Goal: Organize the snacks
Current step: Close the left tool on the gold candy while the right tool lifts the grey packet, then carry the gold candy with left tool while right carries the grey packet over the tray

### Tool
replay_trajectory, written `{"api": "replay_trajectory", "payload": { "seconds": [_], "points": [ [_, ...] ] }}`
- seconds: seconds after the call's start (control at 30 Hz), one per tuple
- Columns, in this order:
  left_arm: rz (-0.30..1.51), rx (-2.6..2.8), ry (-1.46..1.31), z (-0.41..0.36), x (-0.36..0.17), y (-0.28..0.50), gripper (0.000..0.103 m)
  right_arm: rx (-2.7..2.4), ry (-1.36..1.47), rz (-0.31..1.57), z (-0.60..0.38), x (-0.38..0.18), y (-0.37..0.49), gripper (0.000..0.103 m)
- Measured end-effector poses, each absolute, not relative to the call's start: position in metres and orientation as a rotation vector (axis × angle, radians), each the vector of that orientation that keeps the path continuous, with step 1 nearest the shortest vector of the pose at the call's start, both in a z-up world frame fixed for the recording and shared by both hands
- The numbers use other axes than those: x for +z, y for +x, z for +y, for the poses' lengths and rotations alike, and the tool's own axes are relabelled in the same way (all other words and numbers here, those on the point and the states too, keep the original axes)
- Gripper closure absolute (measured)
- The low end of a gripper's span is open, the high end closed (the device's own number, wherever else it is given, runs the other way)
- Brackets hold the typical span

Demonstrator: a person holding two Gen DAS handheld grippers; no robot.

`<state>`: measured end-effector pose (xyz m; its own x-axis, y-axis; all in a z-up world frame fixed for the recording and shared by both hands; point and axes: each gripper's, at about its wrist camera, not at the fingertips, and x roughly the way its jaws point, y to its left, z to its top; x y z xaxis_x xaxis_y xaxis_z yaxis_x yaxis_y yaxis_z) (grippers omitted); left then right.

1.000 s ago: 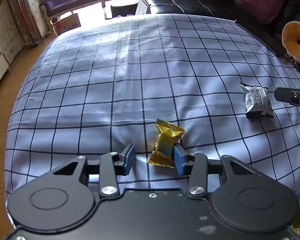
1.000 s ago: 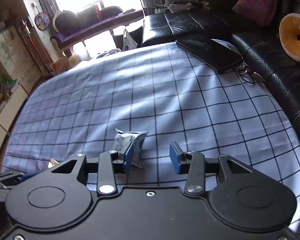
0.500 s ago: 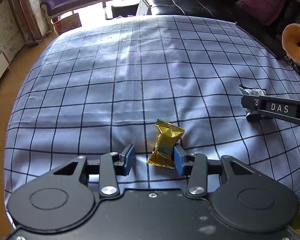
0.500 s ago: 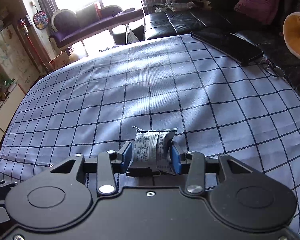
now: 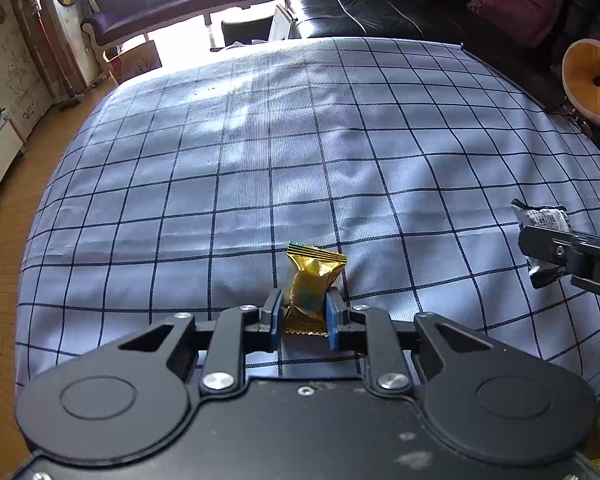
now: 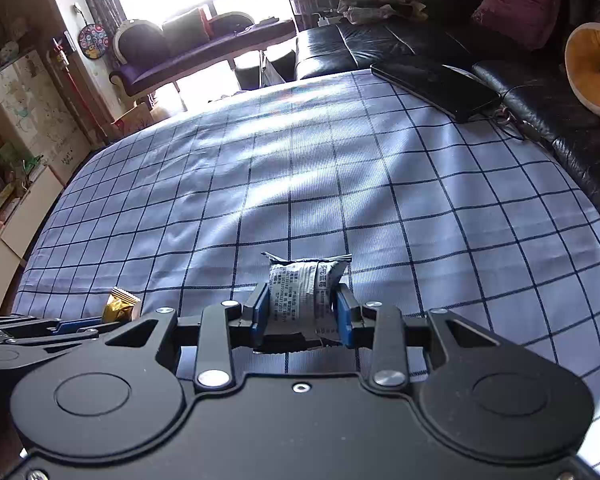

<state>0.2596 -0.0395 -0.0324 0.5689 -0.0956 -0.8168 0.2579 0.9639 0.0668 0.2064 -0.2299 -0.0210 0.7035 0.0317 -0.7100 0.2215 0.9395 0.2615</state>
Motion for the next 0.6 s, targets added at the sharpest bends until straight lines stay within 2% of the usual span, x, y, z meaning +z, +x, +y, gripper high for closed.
{"api": "replay_trajectory", "payload": {
  "seconds": [0.27,0.6],
  "points": [
    [0.934,-0.211,0.167,-0.031,-0.008,0.225,0.082,-0.090,0.362,0.754,-0.231,-0.001,0.170,0.059],
    [0.882,-0.217,0.143,-0.003,0.042,0.137,0.082,-0.021,0.350,0.687,-0.210,0.031,0.098,0.059]
  ]
}}
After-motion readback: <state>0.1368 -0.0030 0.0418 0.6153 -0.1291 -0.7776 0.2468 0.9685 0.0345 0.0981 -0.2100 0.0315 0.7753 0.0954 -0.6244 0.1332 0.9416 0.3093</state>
